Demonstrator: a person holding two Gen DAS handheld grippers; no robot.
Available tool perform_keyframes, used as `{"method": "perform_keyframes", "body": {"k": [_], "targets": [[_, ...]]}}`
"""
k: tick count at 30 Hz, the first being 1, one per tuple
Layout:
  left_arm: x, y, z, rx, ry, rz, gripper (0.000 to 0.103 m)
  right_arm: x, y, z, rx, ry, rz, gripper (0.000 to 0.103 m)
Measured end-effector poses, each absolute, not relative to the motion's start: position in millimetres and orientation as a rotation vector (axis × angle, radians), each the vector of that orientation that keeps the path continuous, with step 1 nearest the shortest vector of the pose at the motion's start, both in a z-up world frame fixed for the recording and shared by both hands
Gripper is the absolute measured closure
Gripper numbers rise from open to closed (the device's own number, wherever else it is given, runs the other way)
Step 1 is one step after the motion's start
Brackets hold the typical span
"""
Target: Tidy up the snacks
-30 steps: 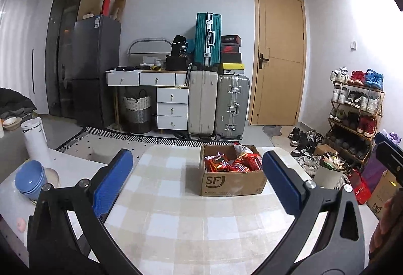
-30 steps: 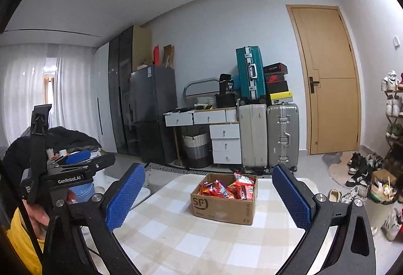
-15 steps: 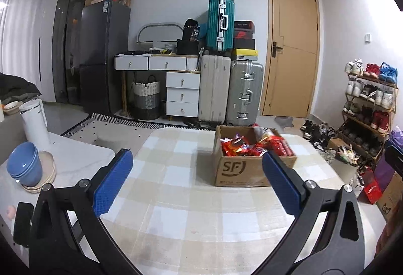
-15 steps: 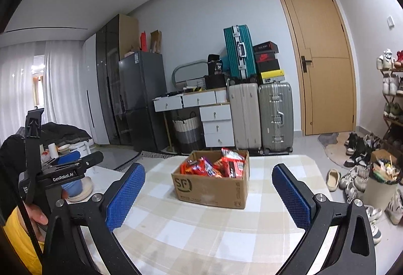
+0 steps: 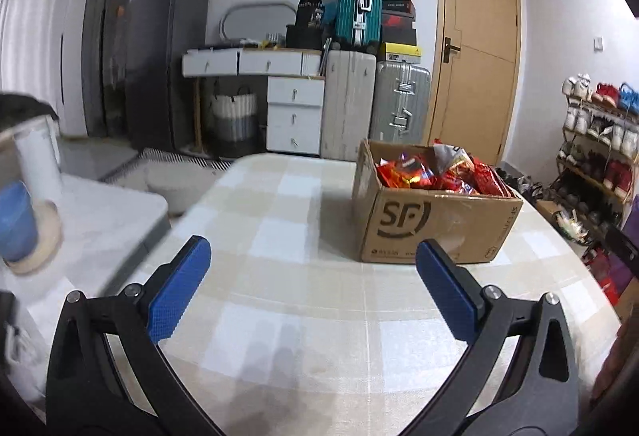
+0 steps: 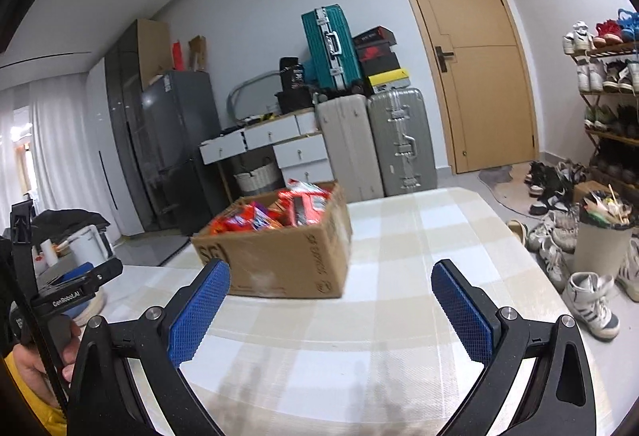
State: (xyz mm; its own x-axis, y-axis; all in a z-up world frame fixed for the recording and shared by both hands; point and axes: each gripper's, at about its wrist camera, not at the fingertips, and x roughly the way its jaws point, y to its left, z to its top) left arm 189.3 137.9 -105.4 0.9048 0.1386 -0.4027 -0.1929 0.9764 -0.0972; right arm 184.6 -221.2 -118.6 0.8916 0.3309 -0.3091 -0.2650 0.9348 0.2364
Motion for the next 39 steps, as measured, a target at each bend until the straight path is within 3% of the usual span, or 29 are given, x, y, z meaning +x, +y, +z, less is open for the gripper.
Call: {"method": "perform_keyframes", "body": {"k": [7,39], "targets": [[205.0,120.5,-142.9,-0.03,0.345,0.157,0.0,187.2,-219.6,-127.3,0.16,0.31,0.296,0.001],[200.9,128.1,-136.7,-0.089,0.384,0.171,0.0,188.2,-179.3,-140.3,0.001,0.36,0.323,0.001]]}}
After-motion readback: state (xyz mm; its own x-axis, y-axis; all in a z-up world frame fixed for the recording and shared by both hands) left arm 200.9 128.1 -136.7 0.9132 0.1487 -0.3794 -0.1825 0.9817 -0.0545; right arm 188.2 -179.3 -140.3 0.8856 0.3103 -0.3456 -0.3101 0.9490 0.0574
